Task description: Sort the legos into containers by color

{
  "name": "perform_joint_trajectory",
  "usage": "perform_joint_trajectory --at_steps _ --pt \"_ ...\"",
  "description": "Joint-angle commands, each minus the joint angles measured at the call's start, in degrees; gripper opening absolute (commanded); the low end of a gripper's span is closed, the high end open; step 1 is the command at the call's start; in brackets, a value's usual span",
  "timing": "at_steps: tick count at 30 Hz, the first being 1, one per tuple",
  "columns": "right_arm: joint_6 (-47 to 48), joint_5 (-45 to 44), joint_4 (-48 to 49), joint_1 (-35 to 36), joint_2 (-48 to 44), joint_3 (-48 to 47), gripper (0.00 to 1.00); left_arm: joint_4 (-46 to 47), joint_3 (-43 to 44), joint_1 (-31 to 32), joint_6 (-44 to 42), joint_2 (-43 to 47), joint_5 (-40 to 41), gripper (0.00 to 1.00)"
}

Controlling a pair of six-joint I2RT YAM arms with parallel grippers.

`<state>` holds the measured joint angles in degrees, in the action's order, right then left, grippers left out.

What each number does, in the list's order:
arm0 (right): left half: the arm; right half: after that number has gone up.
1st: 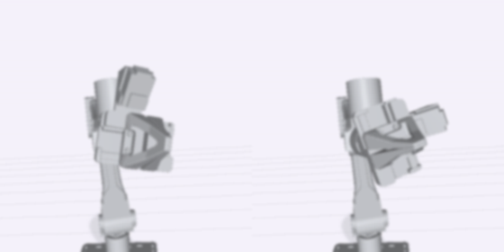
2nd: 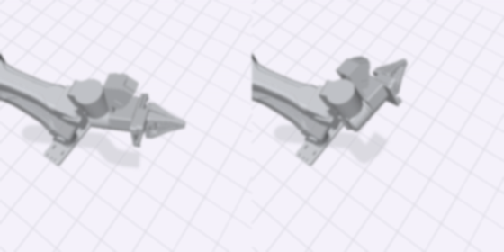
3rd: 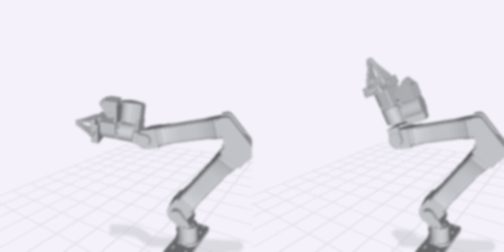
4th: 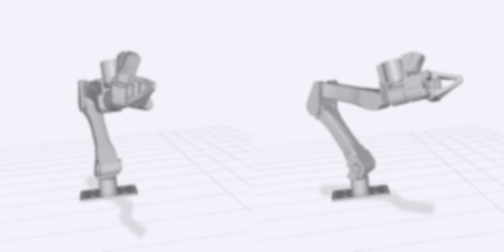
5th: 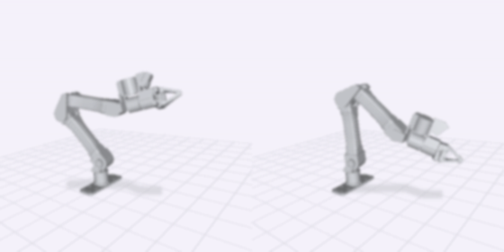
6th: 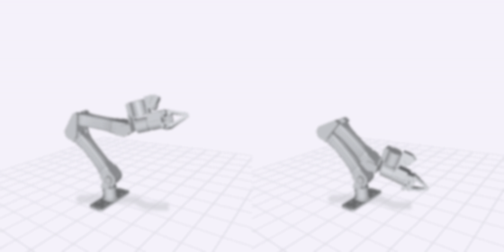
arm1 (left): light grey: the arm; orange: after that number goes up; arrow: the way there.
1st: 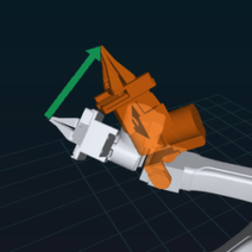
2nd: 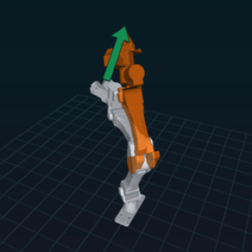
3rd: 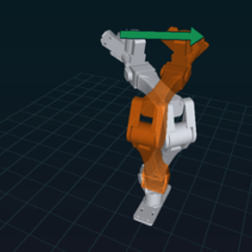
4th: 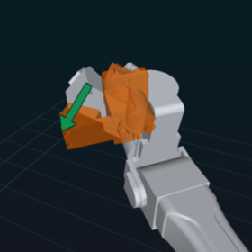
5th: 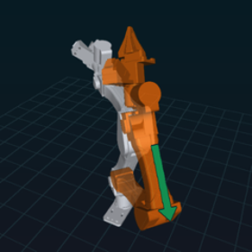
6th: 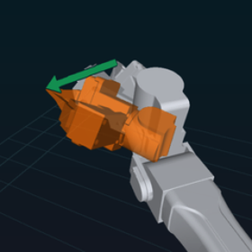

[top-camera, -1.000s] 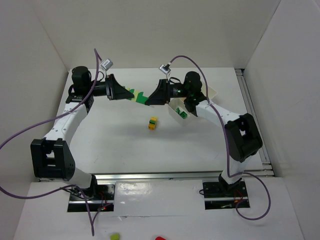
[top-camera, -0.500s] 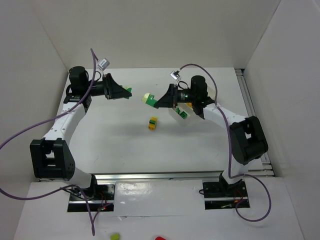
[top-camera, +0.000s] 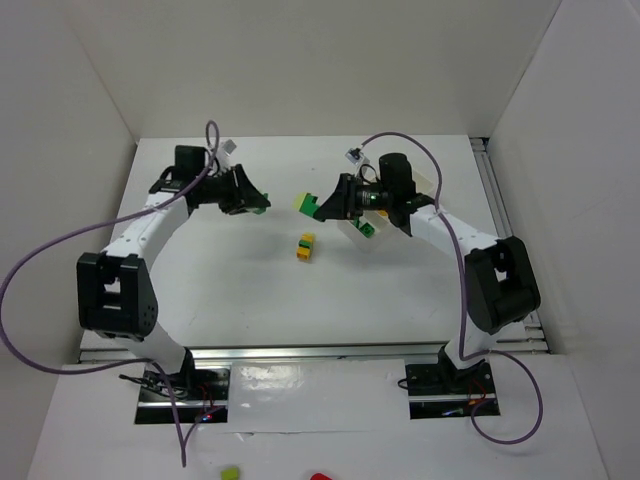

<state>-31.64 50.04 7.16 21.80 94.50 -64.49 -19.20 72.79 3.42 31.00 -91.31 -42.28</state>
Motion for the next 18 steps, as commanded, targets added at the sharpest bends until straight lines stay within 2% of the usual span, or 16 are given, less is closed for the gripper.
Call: perform_joint_trajectory --at_steps 1,2,3,5,7,8,9,11,12,14,15,16,18 --pt "3.95 -5.56 -4.69 -0.01 -4.23 -2.92 0.18 -11.55 2.26 5.45 -5.60 -5.26 26.25 0.00" --pt "3.95 -7.05 -6.35 -0.01 -4.23 -2.92 0.18 -11.56 2.26 6.33 -5.60 -6.50 29.68 0.00" --pt "4.74 -7.58 -6.98 -0.01 -4.23 -2.92 0.18 -12.26 2.26 8.42 -4.91 -7.56 36.41 0.00" --pt "5.27 -8.37 -8.29 -0.01 -5.46 -2.92 0.18 -13.40 3.13 10.46 -4.12 -11.06 42.17 0.00" --pt "5.27 -9.00 -9.00 -0.01 -5.99 -2.92 0.18 -15.41 4.45 12.74 -3.59 -13.53 46.91 0.06" --pt "5.79 -9.00 -9.00 -0.01 -5.99 -2.92 0.18 -16.04 5.94 13.36 -3.58 -15.72 48.07 0.21" --pt "5.80 -9.61 -9.00 -0.01 -5.99 -2.92 0.18 -16.56 6.56 14.50 -3.06 -16.61 50.26 0.24" --pt "5.80 -9.61 -9.53 -0.01 -6.52 -2.40 0.18 -17.36 7.71 15.04 -3.05 -18.02 50.81 0.41" --pt "5.80 -9.61 -9.53 -0.01 -6.52 -2.40 0.18 -18.32 8.76 15.82 -3.05 -18.55 51.59 0.60" --pt "5.80 -9.61 -9.53 -0.01 -6.52 -2.40 0.18 -20.07 10.69 16.44 -3.05 -19.17 53.00 0.73" --pt "5.80 -9.61 -10.14 -0.01 -7.04 -2.40 0.18 -20.61 11.31 16.44 -3.05 -19.17 53.00 0.76" --pt "5.80 -9.61 -10.15 -0.01 -7.05 -2.40 0.18 -20.61 11.93 16.96 -4.01 -17.69 53.53 0.85" --pt "6.33 -9.61 -10.76 -0.01 -7.57 -2.40 0.18 -23.58 14.82 16.97 -5.07 -16.19 52.92 0.87"
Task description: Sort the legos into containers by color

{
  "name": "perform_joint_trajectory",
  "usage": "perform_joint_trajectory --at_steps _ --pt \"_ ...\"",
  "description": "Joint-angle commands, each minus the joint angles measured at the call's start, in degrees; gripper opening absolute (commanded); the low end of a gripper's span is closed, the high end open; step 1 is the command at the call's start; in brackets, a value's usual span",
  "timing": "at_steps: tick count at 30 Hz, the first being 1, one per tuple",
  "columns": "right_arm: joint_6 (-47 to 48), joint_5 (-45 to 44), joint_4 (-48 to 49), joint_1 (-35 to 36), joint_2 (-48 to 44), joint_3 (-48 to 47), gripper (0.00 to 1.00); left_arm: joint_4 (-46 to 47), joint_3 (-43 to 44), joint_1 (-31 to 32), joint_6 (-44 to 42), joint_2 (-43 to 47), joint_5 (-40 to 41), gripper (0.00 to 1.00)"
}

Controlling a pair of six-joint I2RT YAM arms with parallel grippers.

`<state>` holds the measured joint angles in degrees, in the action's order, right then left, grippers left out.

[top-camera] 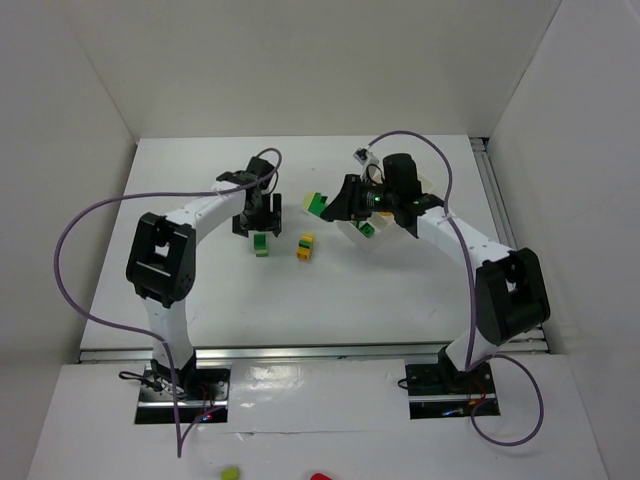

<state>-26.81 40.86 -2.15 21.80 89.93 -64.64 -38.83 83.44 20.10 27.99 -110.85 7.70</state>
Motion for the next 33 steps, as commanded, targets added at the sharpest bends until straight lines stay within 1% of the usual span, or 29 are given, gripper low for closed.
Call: perform_joint_trajectory --at_steps 1,2,4,5,6,7,8,9,10,11,12,13,14,15,16,18,21,26,29,30,31,33 --pt "1.50 -0.43 -1.45 -0.01 -3.01 -2.24 0.18 -4.84 5.32 0.29 -2.67 4.23 2.93 0.87" --pt "2.02 -0.43 -2.15 -0.01 -3.01 -2.24 0.18 -5.98 7.77 0.29 -3.98 6.24 1.63 0.87" --pt "2.55 -0.43 -2.68 -0.01 -3.01 -2.24 0.18 -7.57 9.45 -0.41 -4.86 8.88 -0.13 0.87" --pt "3.07 0.26 -2.68 -0.01 -3.53 -2.24 0.18 -7.58 9.46 -2.50 -5.39 10.46 -3.89 0.87" --pt "3.69 0.27 -2.68 -0.01 -3.53 -1.72 0.18 -6.97 9.46 -3.74 -5.40 13.96 -6.88 0.84" --pt "3.69 1.58 -2.68 -0.01 -3.53 -1.72 0.18 -5.66 7.98 -5.32 -5.40 16.17 -11.26 0.84" --pt "3.69 2.37 -2.68 -0.01 -3.53 -1.72 0.18 1.14 5.18 -8.81 -5.40 18.80 -23.23 0.83" --pt "3.69 3.25 -1.72 -0.01 -3.53 -1.02 0.18 5.04 -1.11 -10.24 -5.40 21.26 -29.79 0.83" --pt "3.69 5.87 -0.50 -0.01 -4.06 -0.49 0.18 13.34 -4.48 -12.17 -4.62 25.46 -41.34 0.84" --pt "3.69 7.11 0.13 -0.01 -4.06 -0.49 0.18 13.43 -7.38 -12.19 -4.61 26.90 -46.67 0.84" --pt "3.69 8.43 1.61 -0.01 -4.06 0.12 0.18 19.08 -11.07 -12.19 -3.83 27.69 -50.90 0.86" --pt "3.69 9.66 2.41 -0.01 -4.06 0.13 0.18 21.40 -12.32 -12.19 -2.51 27.70 -53.73 0.88" --pt "3.69 11.42 2.42 -0.01 -4.58 0.13 0.18 23.69 -13.38 -12.19 -1.02 28.23 -61.42 0.88" --pt "3.69 11.43 2.42 -0.01 -4.59 0.13 0.18 26.58 -15.30 -11.67 -0.05 28.23 -64.10 0.90" --pt "4.21 11.43 2.42 -0.01 -4.59 0.13 0.18 29.31 -15.32 -11.66 -0.04 27.53 -65.96 1.00" --pt "4.22 13.71 3.11 -0.01 -5.12 0.13 0.18 29.34 -15.32 -9.30 -2.39 25.96 -67.90 1.00" --pt "3.61 17.39 5.14 -0.01 -5.64 -0.40 0.18 28.37 -14.09 -7.18 -3.72 25.15 -67.29 1.00" --pt "4.92 18.63 4.09 1.05 -4.51 -1.80 0.18 29.51 -12.43 -6.04 -3.73 22.52 -70.11 1.00" --pt "5.44 20.04 2.95 2.27 -3.71 -2.86 0.18 32.23 -12.42 -4.90 -3.73 22.52 -72.83 1.00" --pt "5.97 20.05 2.94 2.28 -3.10 -3.47 0.18 33.11 -12.42 -4.37 -2.42 22.52 -73.35 1.00" --pt "5.98 20.05 2.16 2.28 -2.49 -4.08 0.18 36.25 -13.12 -4.37 -1.54 22.52 -74.32 1.00" --pt "5.98 20.05 2.15 2.89 -2.48 -4.09 0.18 39.52 -13.74 -3.76 0.48 22.52 -75.90 0.93"
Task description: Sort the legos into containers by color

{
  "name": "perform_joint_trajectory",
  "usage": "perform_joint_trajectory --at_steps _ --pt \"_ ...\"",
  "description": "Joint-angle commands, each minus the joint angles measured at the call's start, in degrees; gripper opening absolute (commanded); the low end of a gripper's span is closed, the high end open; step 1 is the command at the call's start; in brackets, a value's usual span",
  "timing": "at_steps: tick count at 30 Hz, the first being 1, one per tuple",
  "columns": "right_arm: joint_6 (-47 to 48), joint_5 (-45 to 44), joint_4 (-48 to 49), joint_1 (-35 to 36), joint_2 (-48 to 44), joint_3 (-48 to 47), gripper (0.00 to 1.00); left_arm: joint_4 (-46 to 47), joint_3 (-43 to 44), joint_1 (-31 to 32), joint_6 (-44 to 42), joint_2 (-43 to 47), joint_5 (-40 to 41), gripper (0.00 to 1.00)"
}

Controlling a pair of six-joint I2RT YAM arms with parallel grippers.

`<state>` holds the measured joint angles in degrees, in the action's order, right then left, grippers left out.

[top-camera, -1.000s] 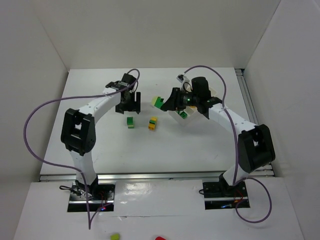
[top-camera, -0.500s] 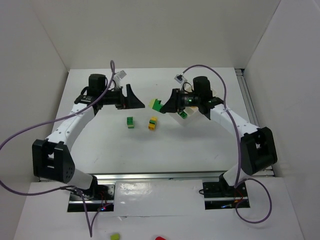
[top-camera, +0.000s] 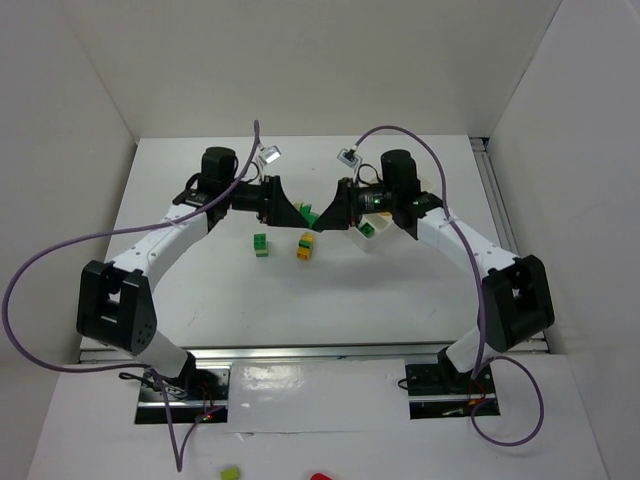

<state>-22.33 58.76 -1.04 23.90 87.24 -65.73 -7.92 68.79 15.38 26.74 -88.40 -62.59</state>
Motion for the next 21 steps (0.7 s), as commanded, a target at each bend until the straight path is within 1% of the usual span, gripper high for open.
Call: perform_joint_trajectory --at_steps 1,2,3,5,6,7,9,10,13,15,16,17,19,20,21 --pt "1.50 2.15 1.04 0.80 0.73 -3.00 0.18 9.41 0.90 1.49 1.73 -0.54 -6.31 0.89" --pt "1.50 2.15 1.56 0.80 0.74 -3.60 0.18 9.42 0.90 1.50 1.73 -0.54 -6.32 0.86" --pt "1.50 2.15 1.57 1.32 0.74 -4.22 0.18 10.20 0.90 1.50 2.43 -1.33 -6.32 0.78" --pt "1.50 2.15 0.86 1.32 1.35 -4.84 0.18 12.48 0.90 2.03 3.66 -1.86 -7.72 0.67" --pt "1.50 1.62 0.17 1.32 1.87 -4.84 0.18 13.28 0.90 2.03 4.19 -1.86 -7.73 0.60" --pt "1.50 1.62 0.16 1.32 1.88 -4.84 0.18 13.28 0.29 2.03 4.80 -1.86 -8.25 0.48" --pt "1.50 1.62 0.16 1.32 1.88 -4.84 0.18 12.50 0.29 2.03 4.20 -1.86 -8.25 0.32" --pt "1.50 1.10 0.16 1.32 1.88 -4.84 0.18 11.71 0.98 2.03 3.59 -1.86 -8.25 0.21" --pt "2.02 0.57 -1.15 1.32 1.88 -4.84 0.18 11.00 0.99 2.03 2.97 -1.86 -7.73 0.00" --pt "4.04 -1.01 -3.26 1.32 1.88 -4.84 0.18 10.21 1.52 0.28 2.97 -1.34 -7.73 0.00" --pt "4.74 -2.06 -5.79 1.32 1.88 -4.84 0.18 10.21 1.00 -0.34 2.97 -0.73 -7.12 0.00" --pt "5.71 -4.34 -7.38 1.32 1.88 -4.84 0.18 9.51 0.99 -1.04 2.97 -0.72 -7.11 0.00" --pt "6.42 -8.90 -10.55 0.71 1.18 -4.32 0.18 7.58 0.38 -3.33 2.36 -0.19 -4.66 0.00" --pt "6.42 -16.15 -11.26 -0.25 1.18 -4.31 0.18 5.66 0.98 -3.86 1.39 -0.19 -3.52 0.00" --pt "4.42 -20.49 -11.27 -0.26 -0.30 -3.71 0.18 3.64 1.51 -4.56 -0.44 -0.19 -1.33 0.00"
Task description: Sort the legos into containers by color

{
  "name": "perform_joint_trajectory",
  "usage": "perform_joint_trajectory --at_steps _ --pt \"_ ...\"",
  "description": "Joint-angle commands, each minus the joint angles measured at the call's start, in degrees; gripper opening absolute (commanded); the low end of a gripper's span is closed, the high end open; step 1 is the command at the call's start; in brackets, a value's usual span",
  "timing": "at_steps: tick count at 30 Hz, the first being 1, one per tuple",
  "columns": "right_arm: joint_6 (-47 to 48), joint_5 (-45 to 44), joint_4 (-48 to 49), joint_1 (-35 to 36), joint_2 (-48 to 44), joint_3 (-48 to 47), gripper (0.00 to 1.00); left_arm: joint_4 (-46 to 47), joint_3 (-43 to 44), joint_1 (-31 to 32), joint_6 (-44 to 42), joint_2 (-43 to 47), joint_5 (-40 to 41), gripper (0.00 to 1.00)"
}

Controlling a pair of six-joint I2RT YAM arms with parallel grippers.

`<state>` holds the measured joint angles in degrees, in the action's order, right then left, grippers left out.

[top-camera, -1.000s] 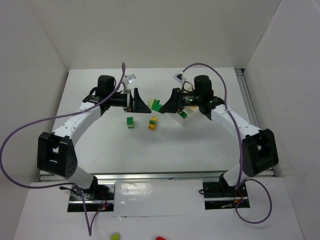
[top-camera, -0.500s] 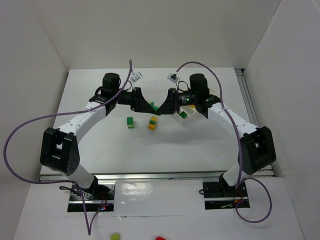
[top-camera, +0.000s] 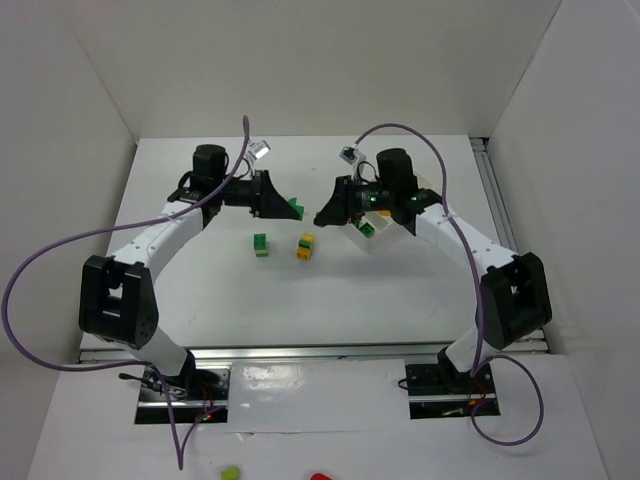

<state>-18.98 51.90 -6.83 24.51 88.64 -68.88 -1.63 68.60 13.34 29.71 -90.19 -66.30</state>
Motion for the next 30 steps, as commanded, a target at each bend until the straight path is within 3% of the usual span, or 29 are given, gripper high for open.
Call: perform_joint_trajectory --at_steps 1,2,4,11,18,20,21,25,27,30 --pt "-0.69 -20.45 -6.87 -1.48 -2.50 0.06 0.18 -5.64 2.41 -2.53 -3.44 1.08 3.89 0.00" --pt "-3.14 -36.01 -6.88 -1.49 -3.38 0.59 0.18 -6.71 2.42 -2.53 -4.31 1.07 5.12 0.00" --pt "-8.77 -45.18 -6.88 -1.49 -5.58 2.25 0.18 -7.24 2.42 -3.06 -4.31 0.54 7.93 0.00" --pt "-8.36 -58.21 -13.55 -2.10 3.63 -5.55 0.18 -9.80 3.03 -1.92 -3.79 -0.59 11.20 0.00" --pt "-7.21 -59.28 -12.68 -2.10 9.44 -6.70 0.28 -10.85 4.17 -0.25 -4.31 -1.13 12.77 0.00" --pt "-7.21 -59.28 -13.21 -2.10 10.67 -7.23 0.44 -11.47 4.70 -0.25 -4.31 -1.65 13.39 0.00" --pt "-7.21 -59.28 -13.21 -2.10 10.68 -7.84 0.58 -11.99 5.40 -0.25 -4.31 -1.65 13.39 0.00" --pt "-6.68 -58.58 -13.74 -1.57 9.45 -8.46 0.78 -12.61 6.90 0.28 -4.84 -2.27 13.39 0.00" --pt "-6.68 -58.58 -14.26 -1.57 7.52 -8.98 0.78 -12.61 7.52 0.28 -4.84 -2.27 11.82 0.00" --pt "-6.15 -56.30 -11.39 -1.57 1.73 -6.46 0.69 -10.51 7.52 0.28 -4.84 -2.27 5.85 0.00"
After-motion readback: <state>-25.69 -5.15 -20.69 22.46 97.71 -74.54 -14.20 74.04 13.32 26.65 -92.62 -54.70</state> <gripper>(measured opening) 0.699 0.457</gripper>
